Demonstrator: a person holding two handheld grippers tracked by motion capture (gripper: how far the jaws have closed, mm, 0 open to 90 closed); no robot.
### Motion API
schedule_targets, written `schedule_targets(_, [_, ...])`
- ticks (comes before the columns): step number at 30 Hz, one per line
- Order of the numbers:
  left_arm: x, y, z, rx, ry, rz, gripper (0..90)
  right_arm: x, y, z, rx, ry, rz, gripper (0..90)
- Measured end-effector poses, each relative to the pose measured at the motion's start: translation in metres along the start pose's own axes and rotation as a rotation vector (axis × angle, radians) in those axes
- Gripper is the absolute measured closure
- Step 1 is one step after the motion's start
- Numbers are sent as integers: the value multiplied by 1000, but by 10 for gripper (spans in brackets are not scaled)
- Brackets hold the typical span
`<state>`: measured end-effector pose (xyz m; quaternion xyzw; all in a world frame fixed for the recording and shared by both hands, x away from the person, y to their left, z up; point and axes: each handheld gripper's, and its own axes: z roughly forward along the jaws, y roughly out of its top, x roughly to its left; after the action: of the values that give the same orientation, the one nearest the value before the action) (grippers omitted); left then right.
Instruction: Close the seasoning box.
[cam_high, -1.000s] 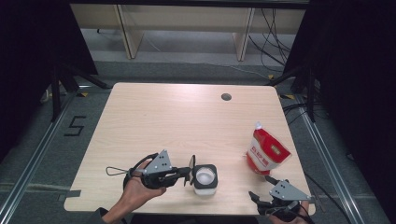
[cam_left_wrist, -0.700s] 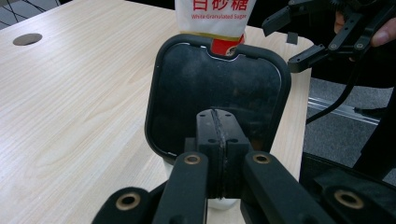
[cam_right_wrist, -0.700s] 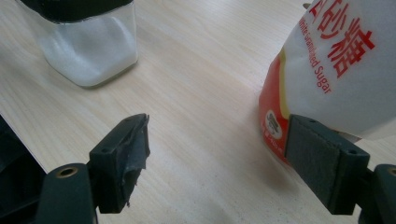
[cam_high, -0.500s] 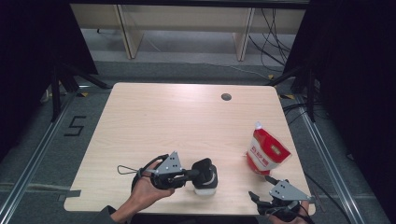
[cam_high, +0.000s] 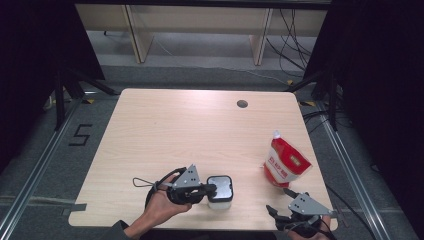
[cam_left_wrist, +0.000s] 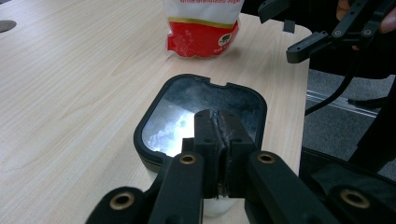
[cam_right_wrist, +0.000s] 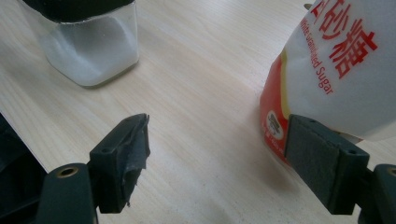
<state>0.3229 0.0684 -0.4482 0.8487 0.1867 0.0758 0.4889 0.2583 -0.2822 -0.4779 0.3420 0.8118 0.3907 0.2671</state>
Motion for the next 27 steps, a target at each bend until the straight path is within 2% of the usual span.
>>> schedule_targets(3, [0, 0, 0, -12, -12, -17, 826, 0, 0, 0, 0, 0, 1, 235])
schedule_targets(5, [1, 0, 0, -21, -20, -6, 792, 0, 0, 0, 0, 0, 0, 235])
schedule_targets(6, [1, 0, -1, -28, -35, -16, 776, 0, 0, 0, 0, 0, 0, 236])
schedule_targets(8, [1, 1, -2, -47, -40, -18, 719, 0, 0, 0, -1, 0, 6, 236])
schedule_targets(9, [0, 1, -3, -46, -34, -34, 687, 0, 0, -1, 0, -1, 7, 236])
schedule_targets(10, [2, 1, -4, -55, -42, -27, 662, 0, 0, -1, 0, -1, 7, 236])
schedule_targets(11, [2, 0, -5, -64, -41, -48, 618, 1, 0, -1, 3, 0, 18, 236])
schedule_targets(13, [5, 0, -7, -75, -42, -53, 553, 0, 0, -1, -1, 0, 7, 236])
schedule_targets(14, [6, -1, -8, -77, -35, -67, 517, 0, 0, -1, -2, 1, 8, 236])
schedule_targets(15, [9, -2, -10, -72, -31, -49, 495, 0, 0, -1, -2, 1, 8, 236])
schedule_targets(16, [9, -3, -11, -73, -20, -79, 481, 0, 0, -1, -1, 0, 8, 236])
schedule_targets(17, [11, -4, -13, -69, -17, -71, 451, 1, 0, -1, 4, 1, 24, 235])
schedule_targets(18, [12, -5, -14, -71, -17, -73, 428, 0, 0, -1, 1, 0, 13, 235])
schedule_targets(19, [13, -5, -15, -67, -17, -80, 404, 1, 0, -1, 5, 1, 25, 235])
schedule_targets(21, [16, -7, -19, -67, -8, -68, 360, 1, 0, -1, 4, 1, 25, 235])
schedule_targets(22, [18, -9, -21, -77, -13, -81, 347, 0, 0, 0, -1, 0, 6, 236])
schedule_targets(23, [18, -9, -23, -73, 0, -91, 328, 0, 0, -1, 1, 1, 12, 235])
schedule_targets(25, [21, -12, -26, -62, 6, -76, 299, 0, 0, 0, 1, 3, 9, 235])
schedule_targets(26, [21, -14, -27, -59, 22, -103, 289, 0, -1, 0, -3, 6, 6, 235])
schedule_targets(27, [22, -16, -28, -56, 25, -96, 271, 2, -1, 0, 5, 3, 27, 235])
